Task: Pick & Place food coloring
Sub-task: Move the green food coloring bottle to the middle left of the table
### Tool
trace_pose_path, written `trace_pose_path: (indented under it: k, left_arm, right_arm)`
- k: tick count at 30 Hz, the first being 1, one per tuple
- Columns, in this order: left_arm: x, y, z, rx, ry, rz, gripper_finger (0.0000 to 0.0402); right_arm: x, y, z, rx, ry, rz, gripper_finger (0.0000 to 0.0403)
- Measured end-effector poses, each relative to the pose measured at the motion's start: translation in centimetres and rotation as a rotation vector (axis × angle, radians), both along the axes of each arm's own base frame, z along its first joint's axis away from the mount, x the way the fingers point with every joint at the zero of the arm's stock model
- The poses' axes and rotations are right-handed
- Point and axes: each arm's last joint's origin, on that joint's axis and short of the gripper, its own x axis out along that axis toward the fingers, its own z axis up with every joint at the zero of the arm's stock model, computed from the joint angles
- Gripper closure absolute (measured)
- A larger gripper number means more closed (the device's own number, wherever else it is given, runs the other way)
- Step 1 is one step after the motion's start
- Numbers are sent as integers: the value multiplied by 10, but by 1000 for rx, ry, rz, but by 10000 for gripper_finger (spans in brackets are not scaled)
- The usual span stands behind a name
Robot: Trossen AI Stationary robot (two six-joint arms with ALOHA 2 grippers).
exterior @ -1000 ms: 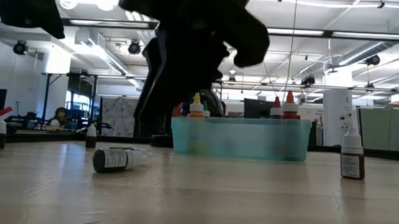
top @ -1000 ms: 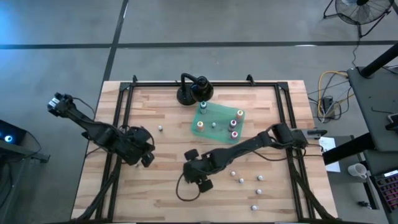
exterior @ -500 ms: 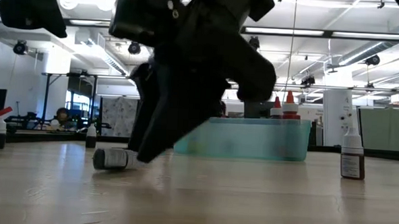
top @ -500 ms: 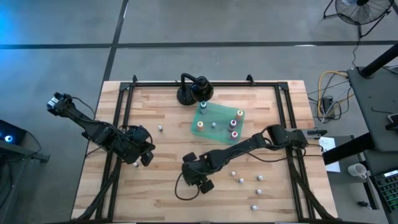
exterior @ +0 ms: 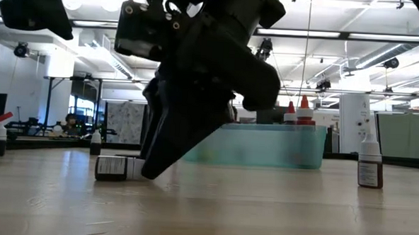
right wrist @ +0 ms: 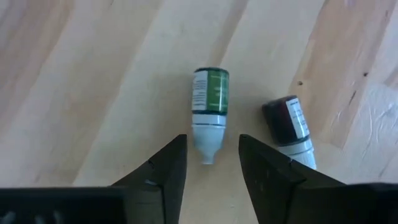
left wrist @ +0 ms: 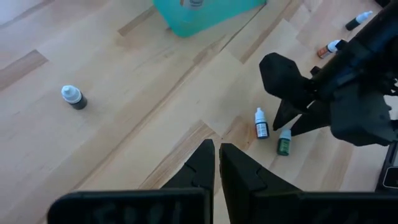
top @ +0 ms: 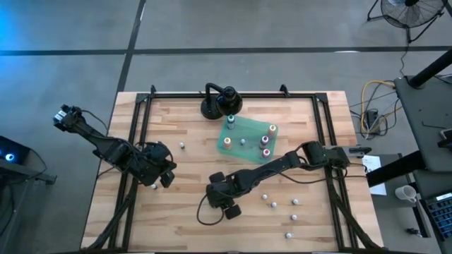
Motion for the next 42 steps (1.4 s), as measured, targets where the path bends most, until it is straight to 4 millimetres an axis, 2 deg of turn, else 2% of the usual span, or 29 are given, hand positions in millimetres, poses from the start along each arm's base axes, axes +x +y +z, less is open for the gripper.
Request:
trace_pose_path:
  k: [4,10,20,42]
  left_arm:
    - [0,0,0,2,-2,2,401]
    - [0,0,0,11,-7,9,401]
    - [0,0,0,11,-8,11,401]
    - [0,1,0,17,-7,4,401]
  right_arm:
    - [0,1,0,29,10,-49,276]
    - [0,1,0,44,11,-30,284]
    - [5,3,3,93,-36,-84,284]
    - [0,1,-6,75,4,-79,296]
